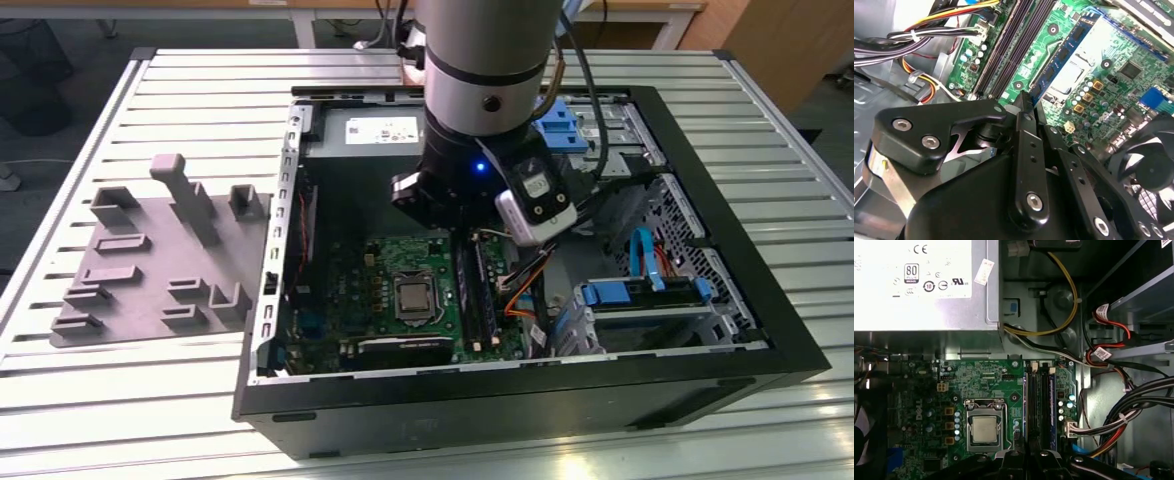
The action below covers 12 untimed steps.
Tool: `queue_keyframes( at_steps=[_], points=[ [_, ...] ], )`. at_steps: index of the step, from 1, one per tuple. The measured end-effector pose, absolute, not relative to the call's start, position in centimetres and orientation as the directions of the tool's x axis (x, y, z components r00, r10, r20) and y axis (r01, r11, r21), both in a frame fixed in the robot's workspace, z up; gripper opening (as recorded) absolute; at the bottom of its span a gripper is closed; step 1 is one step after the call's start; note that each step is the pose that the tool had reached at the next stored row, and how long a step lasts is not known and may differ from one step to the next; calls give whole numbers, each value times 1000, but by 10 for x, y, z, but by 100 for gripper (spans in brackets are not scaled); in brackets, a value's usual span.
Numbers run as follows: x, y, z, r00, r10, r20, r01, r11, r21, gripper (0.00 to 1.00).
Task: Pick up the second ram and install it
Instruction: 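Insert the second ram into the second slot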
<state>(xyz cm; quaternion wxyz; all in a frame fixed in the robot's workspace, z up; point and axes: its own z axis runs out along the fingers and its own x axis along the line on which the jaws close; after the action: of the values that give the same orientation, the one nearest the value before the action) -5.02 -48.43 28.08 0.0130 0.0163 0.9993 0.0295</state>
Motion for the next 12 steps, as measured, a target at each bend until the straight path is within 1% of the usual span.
queue_keyframes(
  at_steps=[9,12],
  points=[
    [-45,-484,265,-999,33,-25,32,998,60,14],
    [-45,-484,265,-999,34,-25,32,998,59,14]
  ],
)
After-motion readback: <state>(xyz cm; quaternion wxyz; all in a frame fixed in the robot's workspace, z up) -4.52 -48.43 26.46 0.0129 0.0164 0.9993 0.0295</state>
